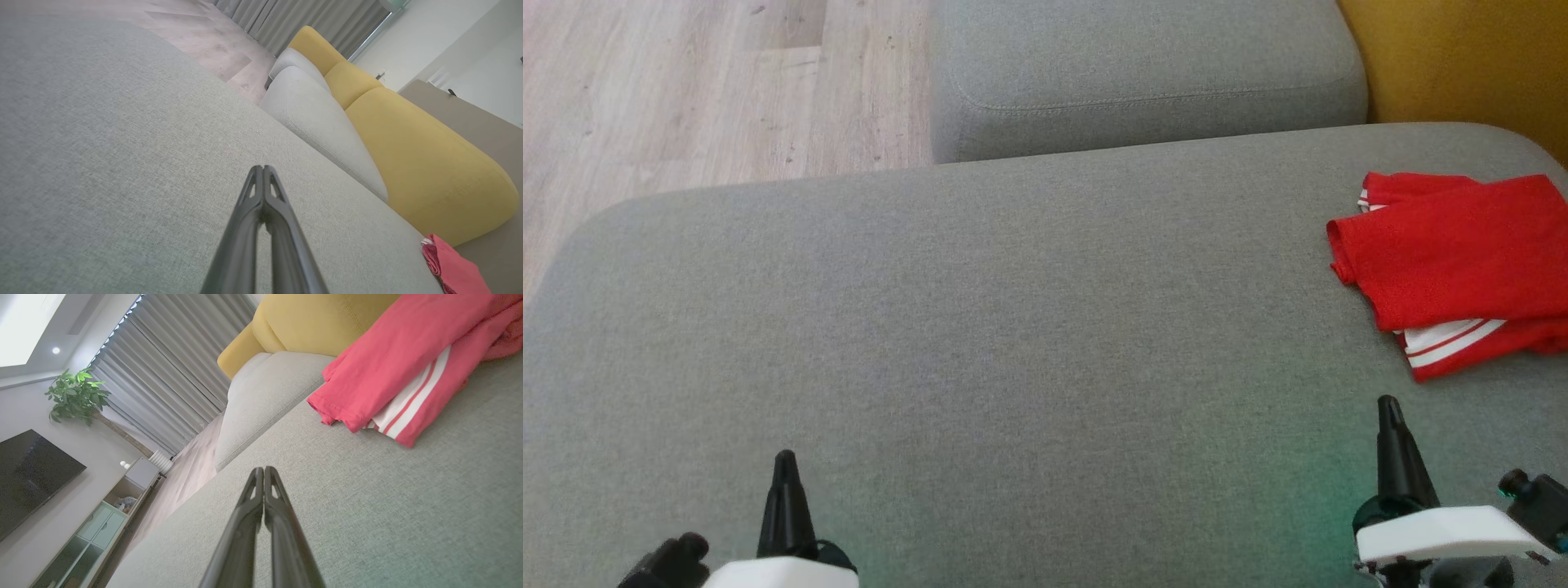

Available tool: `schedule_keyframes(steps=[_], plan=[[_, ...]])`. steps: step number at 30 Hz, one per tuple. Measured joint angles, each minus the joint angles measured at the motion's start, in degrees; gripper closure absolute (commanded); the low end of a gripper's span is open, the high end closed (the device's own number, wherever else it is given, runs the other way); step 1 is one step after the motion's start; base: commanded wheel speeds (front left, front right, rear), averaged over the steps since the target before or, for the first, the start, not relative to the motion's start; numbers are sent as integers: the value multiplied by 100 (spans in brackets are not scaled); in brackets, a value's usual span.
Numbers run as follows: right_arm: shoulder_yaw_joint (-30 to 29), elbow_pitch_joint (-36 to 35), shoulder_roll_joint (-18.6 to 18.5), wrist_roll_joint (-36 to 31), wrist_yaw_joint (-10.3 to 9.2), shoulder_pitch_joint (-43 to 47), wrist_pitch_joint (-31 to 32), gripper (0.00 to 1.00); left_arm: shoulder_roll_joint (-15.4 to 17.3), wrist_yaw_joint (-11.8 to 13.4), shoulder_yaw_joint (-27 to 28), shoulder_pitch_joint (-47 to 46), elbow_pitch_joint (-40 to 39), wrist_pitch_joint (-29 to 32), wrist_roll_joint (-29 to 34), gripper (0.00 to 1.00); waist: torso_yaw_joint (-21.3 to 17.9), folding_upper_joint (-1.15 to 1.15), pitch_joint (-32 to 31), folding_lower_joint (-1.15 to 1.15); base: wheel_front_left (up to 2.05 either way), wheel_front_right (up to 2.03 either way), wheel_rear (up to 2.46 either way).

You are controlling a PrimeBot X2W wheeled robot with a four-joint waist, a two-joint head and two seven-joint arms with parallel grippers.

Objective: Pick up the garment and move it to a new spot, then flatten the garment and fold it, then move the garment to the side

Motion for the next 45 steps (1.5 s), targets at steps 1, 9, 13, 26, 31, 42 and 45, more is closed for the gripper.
schedule_keyframes(steps=[1,9,13,26,31,42,45], plan=[[-7,10,-2,68,0,0,18,100,0,-1,16,-16,5,5,-66,100,1,0,2,0,0,0,0],[-69,51,-10,637,0,-118,145,100,5,-107,118,-102,69,118,-605,100,15,0,18,0,0,0,0],[-99,67,-11,917,0,-163,216,100,8,-157,158,-176,100,208,-869,100,22,0,26,0,0,0,0],[-223,147,-15,1816,0,-292,412,100,11,-275,330,-339,216,409,-1740,100,43,0,51,-1,0,0,0],[-268,156,-16,2163,0,-379,471,100,11,-348,415,-431,259,475,-2074,100,52,0,61,-1,0,0,0],[-392,220,-22,2920,0,-479,672,100,11,-461,556,-571,361,668,-2800,100,70,0,82,-1,0,0,0],[-416,254,-22,3129,0,-523,719,100,11,-510,617,-622,387,712,-2994,100,75,0,88,-1,0,0,0]])
